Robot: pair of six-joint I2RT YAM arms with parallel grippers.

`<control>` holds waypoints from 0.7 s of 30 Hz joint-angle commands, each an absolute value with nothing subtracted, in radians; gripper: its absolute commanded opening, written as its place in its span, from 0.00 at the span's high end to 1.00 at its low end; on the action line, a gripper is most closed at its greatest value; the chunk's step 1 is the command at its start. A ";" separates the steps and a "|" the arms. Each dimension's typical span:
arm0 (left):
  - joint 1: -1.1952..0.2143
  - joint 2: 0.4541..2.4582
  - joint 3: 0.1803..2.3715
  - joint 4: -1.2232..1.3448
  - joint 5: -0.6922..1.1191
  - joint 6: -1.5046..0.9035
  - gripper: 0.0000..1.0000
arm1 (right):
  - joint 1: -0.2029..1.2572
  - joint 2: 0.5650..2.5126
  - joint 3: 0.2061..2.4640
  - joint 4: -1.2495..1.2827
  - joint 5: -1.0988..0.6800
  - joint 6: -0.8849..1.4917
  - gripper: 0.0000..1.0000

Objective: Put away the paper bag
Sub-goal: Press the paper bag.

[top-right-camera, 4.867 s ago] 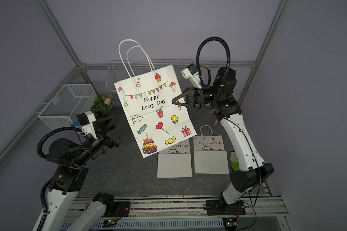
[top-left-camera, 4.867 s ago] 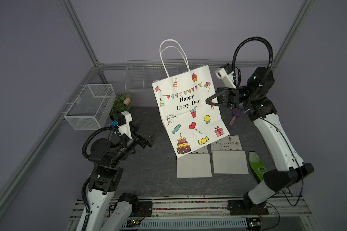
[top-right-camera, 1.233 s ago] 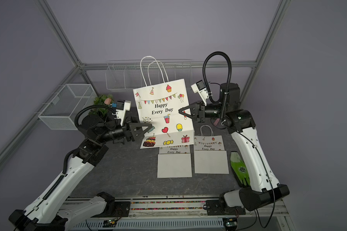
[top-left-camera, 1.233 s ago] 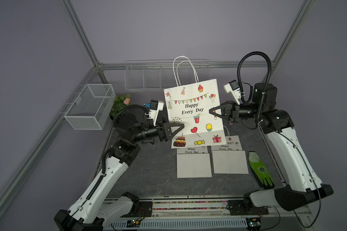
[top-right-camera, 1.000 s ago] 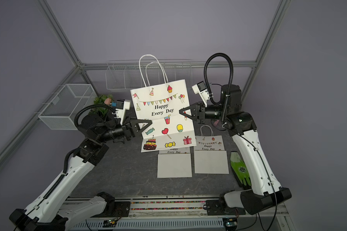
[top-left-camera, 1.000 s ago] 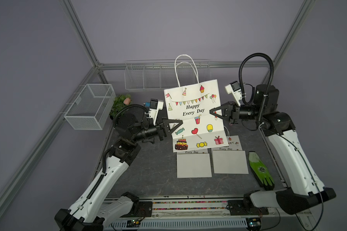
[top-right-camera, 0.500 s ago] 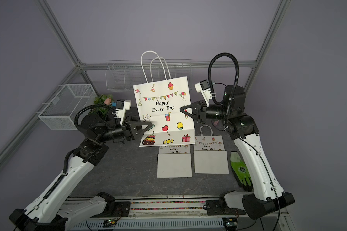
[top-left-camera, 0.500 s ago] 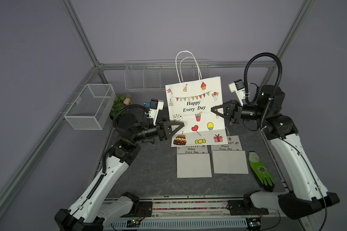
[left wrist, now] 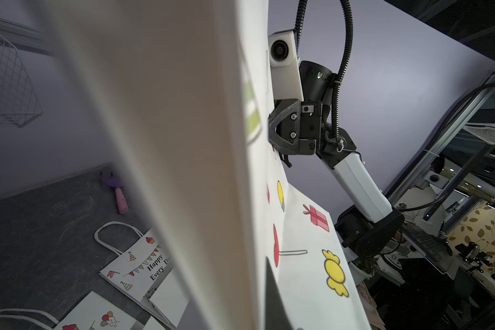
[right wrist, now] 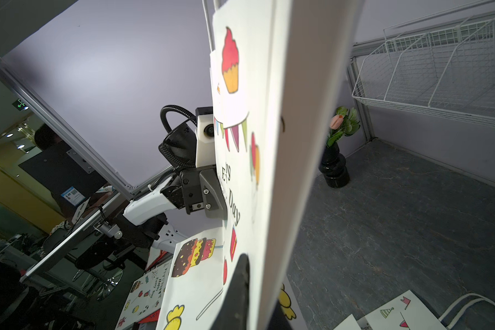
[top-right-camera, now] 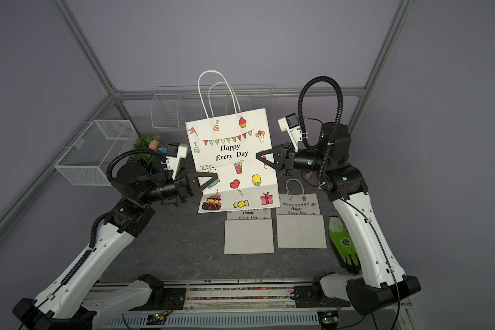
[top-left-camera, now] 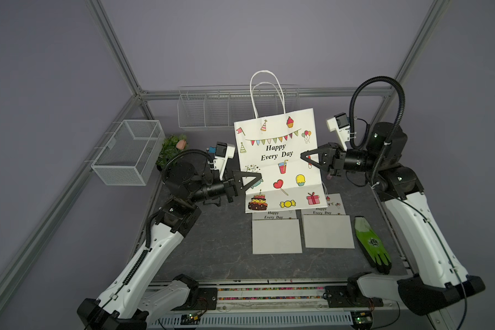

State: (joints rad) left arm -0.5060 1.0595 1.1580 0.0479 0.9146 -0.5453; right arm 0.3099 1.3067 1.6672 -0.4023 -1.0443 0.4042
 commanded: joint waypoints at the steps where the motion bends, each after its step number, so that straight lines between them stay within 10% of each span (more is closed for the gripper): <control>1: -0.502 1.052 1.239 -0.056 0.973 -0.496 1.00 | 0.318 1.290 1.653 -0.491 -1.090 0.323 0.74; 8: -0.445 1.128 1.365 -0.111 1.092 -0.520 1.00 | 0.324 1.227 1.507 -0.456 -1.159 0.301 0.35; 21: -0.442 1.211 1.380 -0.115 1.206 -0.537 1.00 | 0.334 1.224 1.452 -0.382 -1.195 0.313 0.64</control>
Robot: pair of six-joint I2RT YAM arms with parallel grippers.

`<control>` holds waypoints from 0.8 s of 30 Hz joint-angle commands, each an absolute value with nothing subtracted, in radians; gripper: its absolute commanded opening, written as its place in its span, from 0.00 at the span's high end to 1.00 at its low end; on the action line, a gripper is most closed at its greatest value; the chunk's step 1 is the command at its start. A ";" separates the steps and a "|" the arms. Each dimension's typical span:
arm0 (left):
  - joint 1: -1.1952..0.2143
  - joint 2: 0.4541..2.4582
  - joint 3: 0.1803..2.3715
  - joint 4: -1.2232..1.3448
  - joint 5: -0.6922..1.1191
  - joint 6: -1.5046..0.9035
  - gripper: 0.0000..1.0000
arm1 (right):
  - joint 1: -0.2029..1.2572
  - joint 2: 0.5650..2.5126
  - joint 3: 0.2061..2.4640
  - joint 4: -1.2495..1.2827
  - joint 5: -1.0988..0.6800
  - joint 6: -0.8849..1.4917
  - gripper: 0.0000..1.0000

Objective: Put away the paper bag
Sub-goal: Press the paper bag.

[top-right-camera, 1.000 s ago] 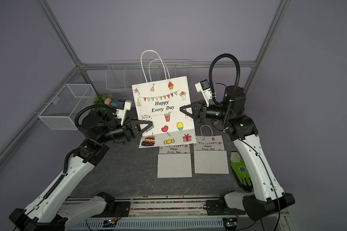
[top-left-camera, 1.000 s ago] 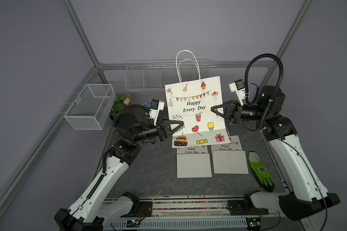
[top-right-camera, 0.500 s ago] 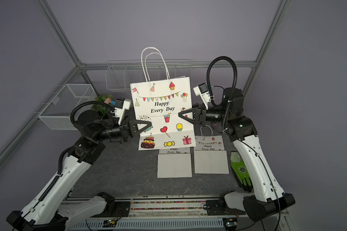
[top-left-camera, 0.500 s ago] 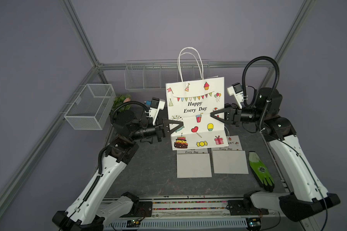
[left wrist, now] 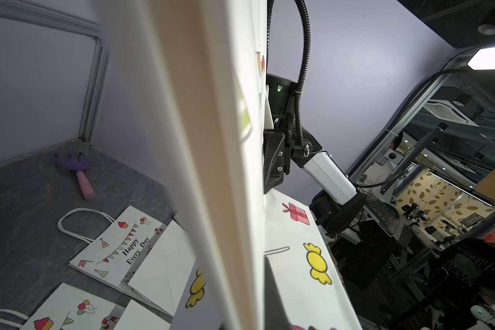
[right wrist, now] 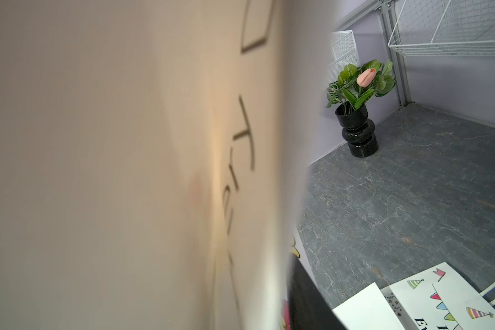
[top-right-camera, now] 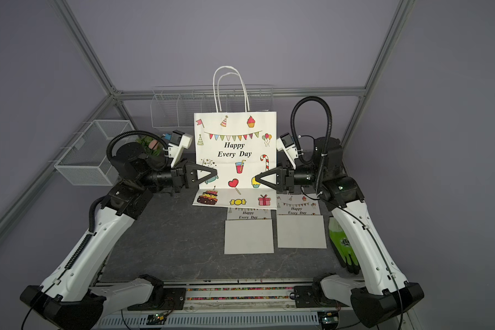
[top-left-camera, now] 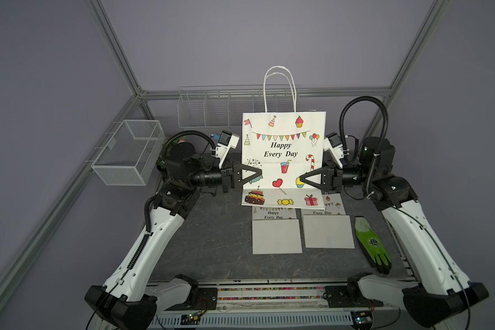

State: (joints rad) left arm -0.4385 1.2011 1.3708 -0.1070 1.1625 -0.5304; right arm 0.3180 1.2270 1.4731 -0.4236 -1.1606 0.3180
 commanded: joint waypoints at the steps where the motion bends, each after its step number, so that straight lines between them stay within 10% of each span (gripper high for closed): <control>1: -0.443 1.213 1.380 -0.115 1.207 -0.535 1.00 | 0.336 1.223 1.446 -0.382 -1.195 0.311 0.68; 11: -0.427 1.211 1.377 -0.123 1.209 -0.531 0.98 | 0.338 1.207 1.448 -0.466 -1.132 0.249 0.93; 17: -0.424 1.173 1.347 -0.175 1.226 -0.487 0.16 | 0.314 1.201 1.455 -0.459 -1.113 0.279 0.93; 24: -0.390 1.096 1.337 -0.284 1.160 -0.401 0.01 | 0.272 1.185 1.442 -0.405 -1.147 0.341 0.93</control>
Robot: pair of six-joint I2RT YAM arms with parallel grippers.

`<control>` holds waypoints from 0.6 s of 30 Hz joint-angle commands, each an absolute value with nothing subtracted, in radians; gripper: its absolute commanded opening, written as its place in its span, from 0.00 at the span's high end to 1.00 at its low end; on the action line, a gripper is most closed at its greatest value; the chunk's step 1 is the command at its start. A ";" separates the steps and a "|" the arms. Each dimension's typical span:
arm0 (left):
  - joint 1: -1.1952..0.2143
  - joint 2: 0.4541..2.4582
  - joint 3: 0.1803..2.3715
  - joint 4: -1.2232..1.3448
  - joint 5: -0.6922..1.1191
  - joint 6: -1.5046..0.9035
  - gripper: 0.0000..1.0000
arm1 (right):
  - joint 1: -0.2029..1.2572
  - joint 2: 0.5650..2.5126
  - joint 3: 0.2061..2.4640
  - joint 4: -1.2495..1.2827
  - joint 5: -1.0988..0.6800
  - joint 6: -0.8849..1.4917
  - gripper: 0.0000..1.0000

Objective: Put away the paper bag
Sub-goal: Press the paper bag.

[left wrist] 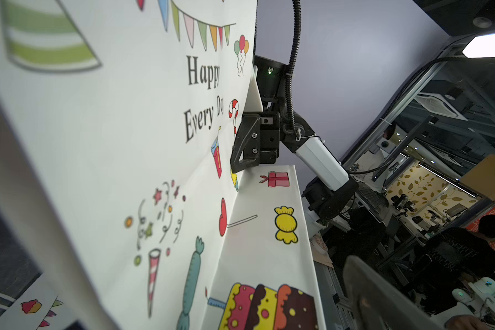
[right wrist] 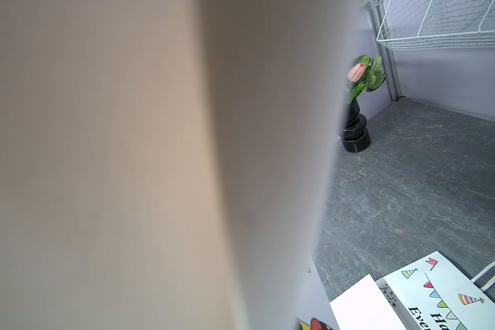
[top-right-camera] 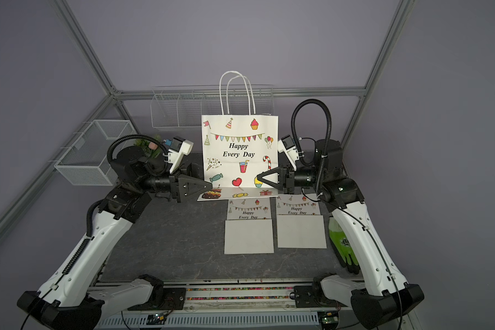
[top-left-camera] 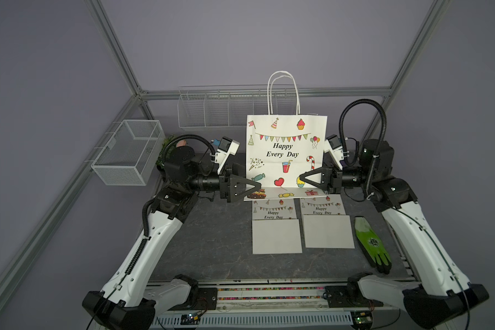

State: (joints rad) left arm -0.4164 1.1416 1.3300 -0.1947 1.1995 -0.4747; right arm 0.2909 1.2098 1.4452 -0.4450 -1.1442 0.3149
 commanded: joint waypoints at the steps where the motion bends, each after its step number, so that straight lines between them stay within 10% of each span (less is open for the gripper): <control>1: -0.373 1.079 1.356 -0.362 1.116 -0.341 0.01 | 0.266 1.183 1.442 -0.400 -1.150 0.348 0.93; 18: -0.500 1.033 1.204 -0.347 0.975 -0.182 0.01 | 0.237 1.216 1.448 -0.156 -1.232 0.622 0.93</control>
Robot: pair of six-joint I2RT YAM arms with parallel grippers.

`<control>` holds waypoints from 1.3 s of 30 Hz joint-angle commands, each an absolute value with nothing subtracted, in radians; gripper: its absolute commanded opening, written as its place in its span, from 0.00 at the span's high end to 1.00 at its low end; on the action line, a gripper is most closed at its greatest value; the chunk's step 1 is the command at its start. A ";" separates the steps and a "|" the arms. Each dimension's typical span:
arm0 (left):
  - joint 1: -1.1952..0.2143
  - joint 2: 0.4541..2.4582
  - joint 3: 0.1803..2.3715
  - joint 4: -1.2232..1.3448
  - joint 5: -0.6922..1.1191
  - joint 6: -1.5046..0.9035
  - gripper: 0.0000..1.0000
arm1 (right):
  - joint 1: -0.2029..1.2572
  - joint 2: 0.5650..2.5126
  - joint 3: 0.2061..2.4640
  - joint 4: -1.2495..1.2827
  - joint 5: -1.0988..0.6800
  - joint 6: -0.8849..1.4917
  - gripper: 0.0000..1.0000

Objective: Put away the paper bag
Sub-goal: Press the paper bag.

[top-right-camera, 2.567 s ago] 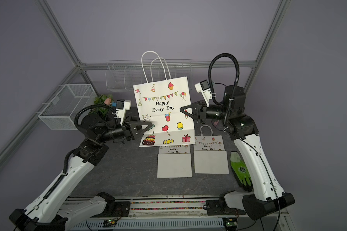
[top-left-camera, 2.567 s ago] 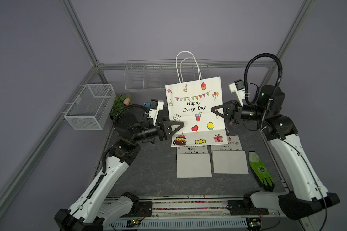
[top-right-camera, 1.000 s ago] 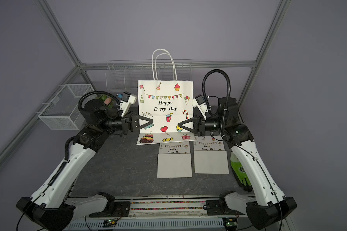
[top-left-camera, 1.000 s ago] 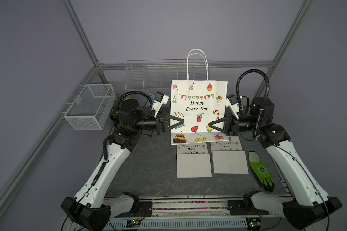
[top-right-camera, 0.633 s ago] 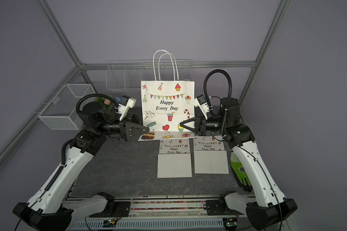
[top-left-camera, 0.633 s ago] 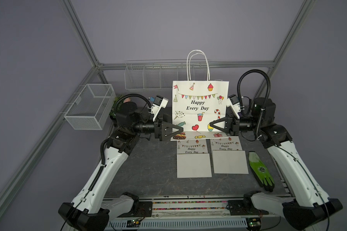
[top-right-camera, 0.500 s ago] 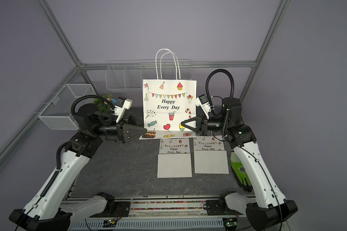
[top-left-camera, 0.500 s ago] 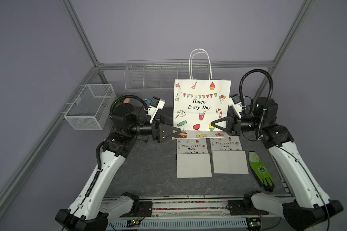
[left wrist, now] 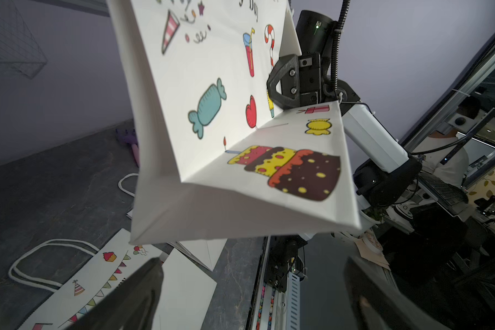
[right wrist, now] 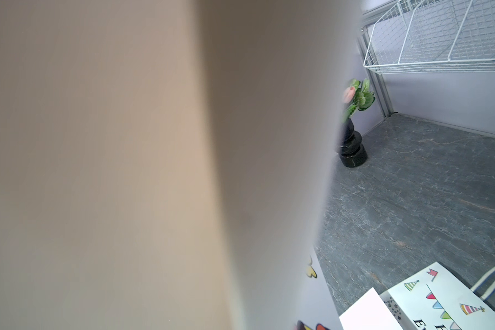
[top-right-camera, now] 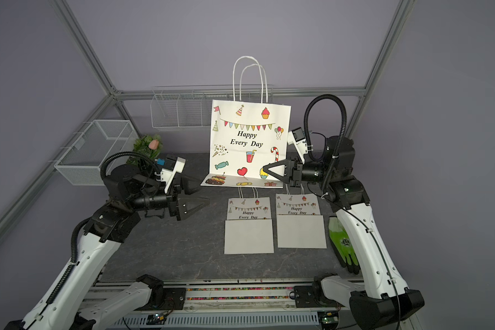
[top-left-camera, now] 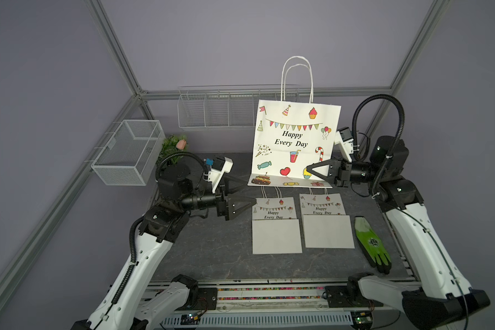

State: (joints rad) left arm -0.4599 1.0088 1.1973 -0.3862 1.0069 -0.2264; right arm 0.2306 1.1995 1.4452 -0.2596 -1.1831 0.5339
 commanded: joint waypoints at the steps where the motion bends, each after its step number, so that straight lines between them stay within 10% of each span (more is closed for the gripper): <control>1: -0.511 1.050 1.210 -0.353 0.956 -0.169 0.01 | 0.244 1.221 1.453 -0.152 -1.240 0.630 0.93; 39: -0.514 0.997 1.263 -0.341 0.755 -0.120 0.01 | 0.305 1.256 1.518 -0.310 -1.258 0.535 0.93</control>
State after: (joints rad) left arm -0.5117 0.9775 1.2659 -0.3927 0.7319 -0.1062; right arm 0.2935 1.2499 1.4986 -0.3420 -1.2293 0.5205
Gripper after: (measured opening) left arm 0.993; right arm 0.068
